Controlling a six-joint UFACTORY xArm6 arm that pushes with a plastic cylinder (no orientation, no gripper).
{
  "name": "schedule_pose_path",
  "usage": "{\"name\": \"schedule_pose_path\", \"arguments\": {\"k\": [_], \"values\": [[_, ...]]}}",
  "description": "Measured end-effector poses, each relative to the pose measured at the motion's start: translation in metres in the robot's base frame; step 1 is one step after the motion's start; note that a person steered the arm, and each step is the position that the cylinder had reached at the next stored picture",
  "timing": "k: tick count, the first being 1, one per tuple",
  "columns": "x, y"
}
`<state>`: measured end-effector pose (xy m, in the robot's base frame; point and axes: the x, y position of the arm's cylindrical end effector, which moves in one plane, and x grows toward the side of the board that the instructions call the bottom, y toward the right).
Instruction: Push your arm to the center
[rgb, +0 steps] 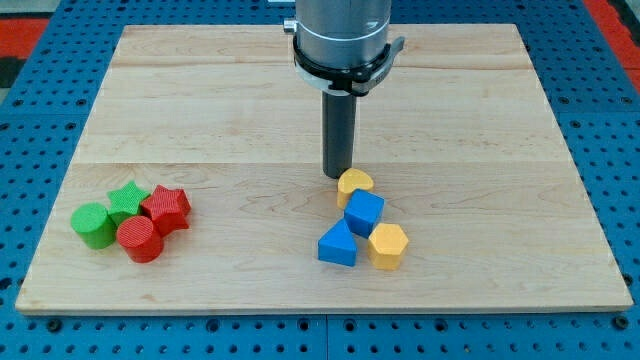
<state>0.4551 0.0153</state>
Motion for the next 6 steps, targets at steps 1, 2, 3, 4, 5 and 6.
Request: {"name": "schedule_pose_path", "arguments": {"k": [1, 2, 3, 4, 5, 6], "values": [[-0.001, 0.0], [-0.014, 0.006], [-0.03, 0.034], [0.006, 0.067], [0.031, 0.081], [0.042, 0.09]]}}
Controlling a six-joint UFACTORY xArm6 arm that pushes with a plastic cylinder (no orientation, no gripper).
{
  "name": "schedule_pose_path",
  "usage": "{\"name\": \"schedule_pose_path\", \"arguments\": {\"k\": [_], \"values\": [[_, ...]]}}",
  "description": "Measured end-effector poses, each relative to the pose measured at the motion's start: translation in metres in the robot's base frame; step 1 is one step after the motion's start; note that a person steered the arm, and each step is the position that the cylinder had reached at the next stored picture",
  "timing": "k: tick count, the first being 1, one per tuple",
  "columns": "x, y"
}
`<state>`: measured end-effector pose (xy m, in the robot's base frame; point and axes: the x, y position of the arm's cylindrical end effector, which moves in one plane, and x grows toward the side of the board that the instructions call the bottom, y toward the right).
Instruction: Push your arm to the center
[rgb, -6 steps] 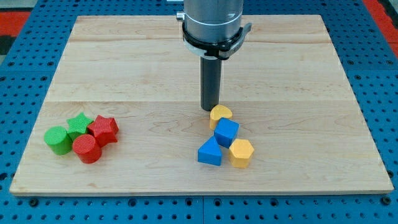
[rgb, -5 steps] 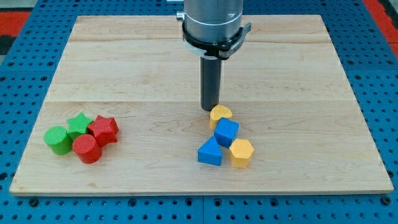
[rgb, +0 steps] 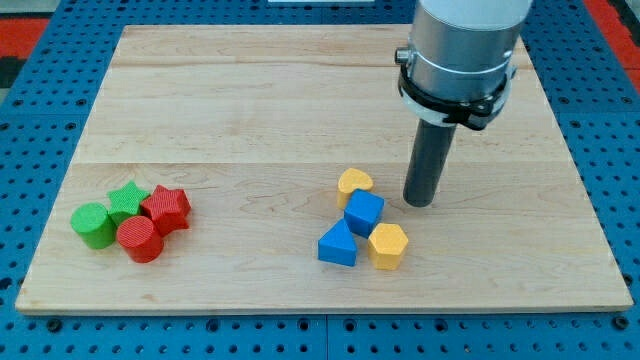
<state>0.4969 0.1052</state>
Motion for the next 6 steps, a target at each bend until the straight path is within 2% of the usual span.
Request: {"name": "schedule_pose_path", "arguments": {"k": [3, 4, 6], "values": [[0.0, 0.009], [-0.019, 0.011], [-0.096, 0.006]]}}
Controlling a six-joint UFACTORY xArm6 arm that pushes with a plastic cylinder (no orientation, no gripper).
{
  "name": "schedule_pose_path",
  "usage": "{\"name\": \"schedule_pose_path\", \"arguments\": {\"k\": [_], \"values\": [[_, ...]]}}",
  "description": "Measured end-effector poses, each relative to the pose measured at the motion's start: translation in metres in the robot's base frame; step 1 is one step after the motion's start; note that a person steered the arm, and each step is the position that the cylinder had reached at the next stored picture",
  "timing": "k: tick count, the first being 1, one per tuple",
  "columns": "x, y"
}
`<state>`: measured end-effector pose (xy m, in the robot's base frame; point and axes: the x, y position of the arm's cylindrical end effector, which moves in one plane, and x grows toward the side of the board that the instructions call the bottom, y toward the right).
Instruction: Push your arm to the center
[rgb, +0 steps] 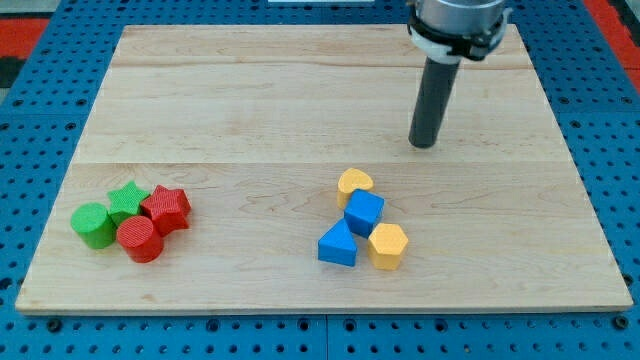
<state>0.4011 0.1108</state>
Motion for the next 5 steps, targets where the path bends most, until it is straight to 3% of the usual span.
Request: {"name": "schedule_pose_path", "arguments": {"k": [2, 3, 5], "values": [[-0.016, -0.095], [0.009, -0.099], [0.039, -0.172]]}}
